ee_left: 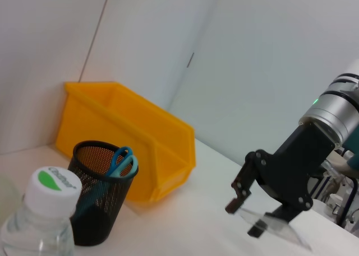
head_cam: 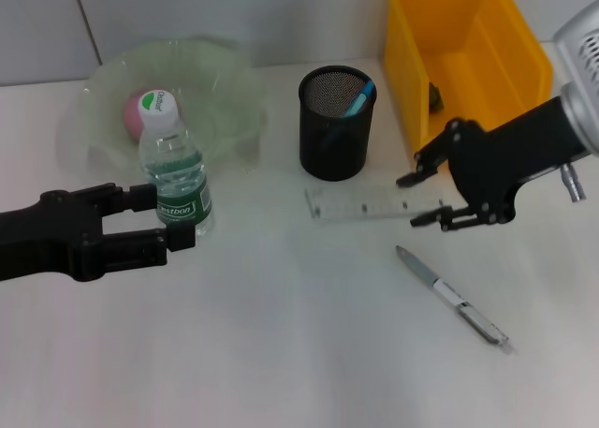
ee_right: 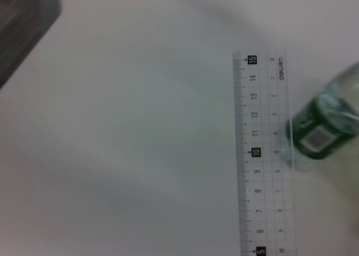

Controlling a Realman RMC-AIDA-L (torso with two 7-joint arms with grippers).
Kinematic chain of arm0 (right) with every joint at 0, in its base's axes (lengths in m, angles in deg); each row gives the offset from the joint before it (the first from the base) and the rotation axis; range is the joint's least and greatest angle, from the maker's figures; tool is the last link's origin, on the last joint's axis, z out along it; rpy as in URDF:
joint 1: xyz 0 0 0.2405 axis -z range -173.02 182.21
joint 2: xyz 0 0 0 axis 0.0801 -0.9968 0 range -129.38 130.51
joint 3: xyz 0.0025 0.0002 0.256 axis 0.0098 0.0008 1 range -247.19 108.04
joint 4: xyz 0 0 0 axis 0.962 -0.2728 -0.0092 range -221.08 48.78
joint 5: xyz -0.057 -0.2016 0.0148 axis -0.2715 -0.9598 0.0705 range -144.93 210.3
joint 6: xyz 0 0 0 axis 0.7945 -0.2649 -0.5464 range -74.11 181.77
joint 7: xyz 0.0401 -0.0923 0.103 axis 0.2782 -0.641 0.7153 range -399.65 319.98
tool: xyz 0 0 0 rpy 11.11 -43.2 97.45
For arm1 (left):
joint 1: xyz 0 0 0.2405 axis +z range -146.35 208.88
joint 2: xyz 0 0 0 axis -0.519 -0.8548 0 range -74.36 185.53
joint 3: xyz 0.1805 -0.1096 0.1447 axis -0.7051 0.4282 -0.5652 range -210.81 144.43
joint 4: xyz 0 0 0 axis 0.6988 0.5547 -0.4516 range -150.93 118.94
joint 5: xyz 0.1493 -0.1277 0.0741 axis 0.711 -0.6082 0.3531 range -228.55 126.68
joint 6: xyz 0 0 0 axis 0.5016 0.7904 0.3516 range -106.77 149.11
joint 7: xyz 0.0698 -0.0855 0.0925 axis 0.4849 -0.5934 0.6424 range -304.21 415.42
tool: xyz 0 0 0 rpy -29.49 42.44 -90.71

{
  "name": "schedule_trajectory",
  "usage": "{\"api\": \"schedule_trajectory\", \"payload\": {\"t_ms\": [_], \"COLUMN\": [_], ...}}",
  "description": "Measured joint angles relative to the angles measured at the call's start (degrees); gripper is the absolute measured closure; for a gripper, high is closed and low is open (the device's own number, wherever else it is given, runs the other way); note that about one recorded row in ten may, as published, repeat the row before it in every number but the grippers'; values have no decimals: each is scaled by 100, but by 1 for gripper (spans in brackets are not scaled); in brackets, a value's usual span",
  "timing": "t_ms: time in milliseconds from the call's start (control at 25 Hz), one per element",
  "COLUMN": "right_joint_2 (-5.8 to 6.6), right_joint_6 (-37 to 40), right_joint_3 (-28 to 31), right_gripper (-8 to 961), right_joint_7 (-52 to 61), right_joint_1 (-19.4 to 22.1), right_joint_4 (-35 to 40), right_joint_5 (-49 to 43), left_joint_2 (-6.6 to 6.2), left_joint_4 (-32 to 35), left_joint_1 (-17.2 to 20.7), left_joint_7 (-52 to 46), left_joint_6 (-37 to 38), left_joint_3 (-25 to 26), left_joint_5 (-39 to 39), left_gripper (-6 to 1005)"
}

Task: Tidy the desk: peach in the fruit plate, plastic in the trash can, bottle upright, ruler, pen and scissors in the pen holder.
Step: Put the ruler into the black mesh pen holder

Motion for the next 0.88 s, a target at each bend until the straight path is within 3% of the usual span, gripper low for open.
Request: {"api": "schedule_trajectory", "payload": {"t_ms": [280, 680, 880], "right_joint_2": [-60, -124, -124], "right_joint_6": [-548, -2742, -3391], "right_joint_3": [757, -139, -506], "right_gripper": [560, 561, 561], "right_joint_7": [45, -232, -703], "right_joint_1": [222, 333, 353], "right_joint_4": [-441, -2118, -2617], "right_joint_5": [1466, 3803, 4653], "left_joint_2": [-6, -17, -21], "left_joint_4": [21, -53, -57], "left_joint_1": [-84, -238, -281], "left_joint_7": [134, 296, 247], "left_joint_6": [224, 691, 768], "left_joint_3": [104, 108, 115], "left_joint_5": [-2, 51, 62], "left_gripper": [172, 173, 174]}}
